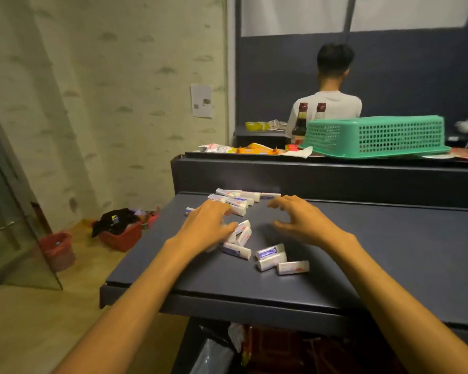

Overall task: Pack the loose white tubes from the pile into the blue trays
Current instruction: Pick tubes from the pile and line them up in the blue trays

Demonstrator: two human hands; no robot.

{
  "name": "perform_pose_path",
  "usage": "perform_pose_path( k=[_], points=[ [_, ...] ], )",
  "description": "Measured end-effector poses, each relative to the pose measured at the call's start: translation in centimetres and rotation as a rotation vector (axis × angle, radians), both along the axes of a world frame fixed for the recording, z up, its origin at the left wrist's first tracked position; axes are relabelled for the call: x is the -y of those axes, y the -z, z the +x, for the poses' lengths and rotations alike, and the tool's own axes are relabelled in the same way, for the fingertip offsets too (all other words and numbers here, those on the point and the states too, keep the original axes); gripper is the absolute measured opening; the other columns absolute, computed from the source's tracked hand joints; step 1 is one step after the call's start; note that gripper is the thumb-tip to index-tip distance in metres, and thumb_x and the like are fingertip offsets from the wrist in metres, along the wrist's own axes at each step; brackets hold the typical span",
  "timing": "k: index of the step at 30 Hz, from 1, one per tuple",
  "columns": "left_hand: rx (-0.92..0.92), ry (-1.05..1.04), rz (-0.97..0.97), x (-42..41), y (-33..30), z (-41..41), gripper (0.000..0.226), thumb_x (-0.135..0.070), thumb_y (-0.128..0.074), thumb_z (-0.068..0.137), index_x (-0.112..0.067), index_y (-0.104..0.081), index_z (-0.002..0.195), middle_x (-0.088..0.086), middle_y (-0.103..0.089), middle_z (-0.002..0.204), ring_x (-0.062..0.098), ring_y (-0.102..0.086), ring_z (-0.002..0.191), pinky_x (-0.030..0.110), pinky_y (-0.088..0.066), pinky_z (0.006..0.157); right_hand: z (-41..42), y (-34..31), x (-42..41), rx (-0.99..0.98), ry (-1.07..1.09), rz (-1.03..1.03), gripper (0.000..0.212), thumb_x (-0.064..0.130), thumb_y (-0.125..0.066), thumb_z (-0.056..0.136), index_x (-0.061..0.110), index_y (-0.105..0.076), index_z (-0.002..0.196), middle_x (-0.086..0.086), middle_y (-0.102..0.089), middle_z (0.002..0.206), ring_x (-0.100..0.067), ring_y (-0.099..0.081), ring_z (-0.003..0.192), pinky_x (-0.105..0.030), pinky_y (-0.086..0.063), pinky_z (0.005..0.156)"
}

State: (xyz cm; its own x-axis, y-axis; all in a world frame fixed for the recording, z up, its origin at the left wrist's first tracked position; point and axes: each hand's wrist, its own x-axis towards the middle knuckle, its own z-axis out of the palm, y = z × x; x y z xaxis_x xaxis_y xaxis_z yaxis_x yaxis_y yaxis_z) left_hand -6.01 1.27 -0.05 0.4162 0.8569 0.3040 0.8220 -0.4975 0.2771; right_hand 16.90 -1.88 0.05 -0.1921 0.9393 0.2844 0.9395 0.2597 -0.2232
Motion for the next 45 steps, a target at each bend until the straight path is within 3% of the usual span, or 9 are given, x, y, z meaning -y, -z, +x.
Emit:
perform_pose_path(
  k=[4, 8, 15, 21, 26, 31, 35, 40, 45],
  points=[
    [-0.065, 0.045, -0.045, -2.3, 0.5, 1.0, 0.029, -0.044, -0.060, 0.090, -0.031, -0.068, 0.114, 0.001, -0.060, 0.129, 0.024, -0.055, 0.117, 0.036, -0.047, 0.092, 0.9, 0.1, 0.0, 0.012, 0.081, -0.015, 0.044, 0.031, -0.061, 0.093, 0.024, -0.050, 0.134, 0.001, -0.053, 0.135, -0.015, -0.049, 0.120, -0.030, -0.044, 0.098],
    [-0.145, 0.049, -0.129, -3.5, 1.3, 1.8, 0.030, -0.047, -0.057, 0.090, -0.022, -0.072, 0.080, 0.004, -0.067, 0.089, 0.025, -0.060, 0.086, 0.030, -0.045, 0.064, 1.7, 0.5, 0.0, 0.010, 0.101, -0.014, 0.042, 0.032, -0.061, 0.092, 0.025, -0.051, 0.133, 0.002, -0.054, 0.134, -0.014, -0.049, 0.119, -0.030, -0.044, 0.098],
    [0.019, 0.063, -0.080, -3.5, 1.3, 2.1, 0.013, -0.038, -0.067, 0.084, -0.031, -0.066, 0.094, -0.006, -0.067, 0.105, 0.018, -0.060, 0.097, 0.032, -0.047, 0.078, 2.4, 0.6, -0.2, -0.015, 0.096, 0.015, 0.041, 0.032, -0.061, 0.093, 0.025, -0.051, 0.132, 0.002, -0.055, 0.132, -0.012, -0.050, 0.117, -0.027, -0.043, 0.095],
    [0.230, 0.111, -0.096, -3.2, 1.0, 2.3, 0.026, -0.020, -0.080, 0.071, -0.029, -0.063, 0.089, -0.011, -0.060, 0.093, 0.011, -0.060, 0.086, 0.039, -0.055, 0.080, 2.9, 0.6, -0.5, -0.033, 0.070, 0.023, 0.040, 0.031, -0.060, 0.093, 0.024, -0.051, 0.132, 0.002, -0.056, 0.131, -0.011, -0.050, 0.115, -0.025, -0.042, 0.093],
    [0.214, 0.172, -0.071, -2.5, 0.2, 2.9, 0.029, -0.022, -0.083, 0.071, -0.026, -0.068, 0.096, -0.011, -0.052, 0.093, 0.009, -0.053, 0.085, 0.030, -0.053, 0.079, 3.8, 0.8, -0.6, -0.046, 0.056, 0.011, 0.040, 0.032, -0.061, 0.093, 0.025, -0.051, 0.131, 0.003, -0.056, 0.130, -0.011, -0.051, 0.114, -0.025, -0.043, 0.093],
    [0.232, 0.138, -0.070, -2.0, -0.1, 3.2, 0.028, -0.020, -0.084, 0.071, -0.027, -0.063, 0.089, -0.005, -0.064, 0.096, 0.013, -0.059, 0.082, 0.038, -0.055, 0.078, 5.1, 0.8, -0.7, -0.045, 0.049, 0.002, 0.040, 0.032, -0.062, 0.092, 0.024, -0.052, 0.130, 0.002, -0.057, 0.129, -0.012, -0.052, 0.114, -0.028, -0.046, 0.095],
    [0.346, 0.116, -0.062, -1.9, -0.5, 3.4, 0.034, -0.017, -0.086, 0.068, -0.020, -0.054, 0.082, -0.002, -0.066, 0.086, 0.006, -0.061, 0.075, 0.024, -0.052, 0.068, 6.1, 0.9, -1.1, -0.030, 0.042, -0.017, 0.041, 0.030, -0.062, 0.092, 0.022, -0.052, 0.131, 0.001, -0.058, 0.129, -0.013, -0.054, 0.113, -0.028, -0.046, 0.095],
    [0.317, 0.109, -0.071, -2.1, -0.7, 3.5, 0.024, -0.014, -0.083, 0.072, -0.023, -0.066, 0.087, -0.007, -0.065, 0.095, 0.009, -0.060, 0.088, 0.023, -0.049, 0.080, 6.9, 1.0, -2.4, -0.017, 0.043, -0.037, 0.040, 0.030, -0.063, 0.092, 0.022, -0.053, 0.130, 0.000, -0.059, 0.128, -0.014, -0.055, 0.111, -0.030, -0.048, 0.094],
    [0.283, 0.111, -0.036, -4.0, -0.6, 3.5, 0.023, -0.008, -0.079, 0.074, -0.019, -0.072, 0.093, -0.003, -0.064, 0.103, 0.011, -0.057, 0.093, 0.019, -0.043, 0.081, 6.9, 1.2, -5.1, 0.023, 0.050, -0.057, 0.041, 0.030, -0.063, 0.091, 0.023, -0.052, 0.130, 0.000, -0.058, 0.127, -0.016, -0.055, 0.111, -0.031, -0.048, 0.093]
  ],
)
